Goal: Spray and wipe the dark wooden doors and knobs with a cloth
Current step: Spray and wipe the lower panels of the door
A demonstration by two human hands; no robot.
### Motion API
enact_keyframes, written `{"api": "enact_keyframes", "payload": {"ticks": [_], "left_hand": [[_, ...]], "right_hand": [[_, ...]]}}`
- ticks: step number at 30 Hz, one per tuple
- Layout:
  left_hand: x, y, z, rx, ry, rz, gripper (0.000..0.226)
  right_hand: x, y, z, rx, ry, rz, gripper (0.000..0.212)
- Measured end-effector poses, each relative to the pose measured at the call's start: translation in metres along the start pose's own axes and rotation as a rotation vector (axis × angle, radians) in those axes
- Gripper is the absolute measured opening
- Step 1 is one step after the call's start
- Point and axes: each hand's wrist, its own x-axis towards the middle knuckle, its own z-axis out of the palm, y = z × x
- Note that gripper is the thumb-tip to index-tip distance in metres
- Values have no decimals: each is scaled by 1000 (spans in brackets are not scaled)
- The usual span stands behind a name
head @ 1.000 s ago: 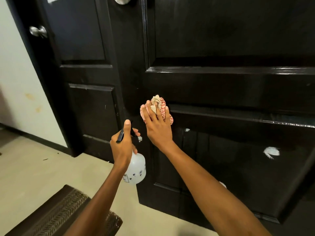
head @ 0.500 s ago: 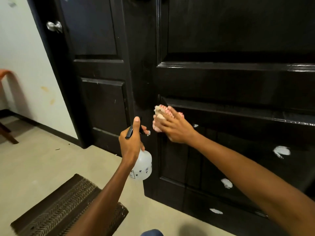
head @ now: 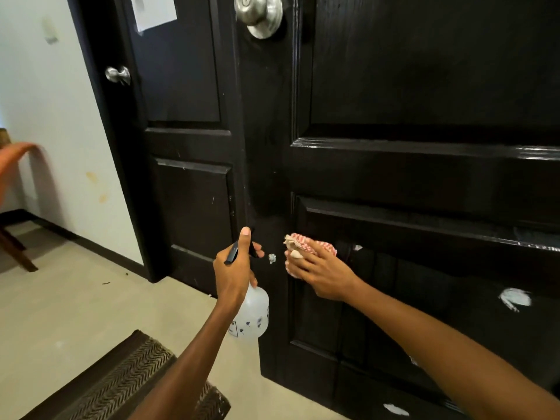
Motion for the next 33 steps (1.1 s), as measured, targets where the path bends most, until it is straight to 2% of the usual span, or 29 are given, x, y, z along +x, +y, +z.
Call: {"api": "enact_keyframes", "payload": {"ticks": [3, 8, 12, 14, 21, 28, 33], "left_hand": [[5, 0, 0, -16, -7, -6, 59], [8, -1, -8, -29, -18, -6, 58], [12, 0, -15, -43, -18, -5, 61], [14, -2, -21, -53, -11, -7, 63], [9, -4, -19, -43, -26, -15, 67], [20, -18, -17, -7, 22, -130, 76], [26, -32, -19, 57, -2, -164, 76]], "right_hand": [[3, 15, -4, -36, 28, 2, 75], [38, 43, -37, 3, 179, 323, 78], [67, 73, -57, 13, 275, 422, 75], [69, 71, -55, 23, 284, 415, 73], [38, 53, -32, 7, 176, 180, 72], [35, 39, -27, 11, 186, 219, 70], [33, 15, -10, 29, 234, 219, 72]]}}
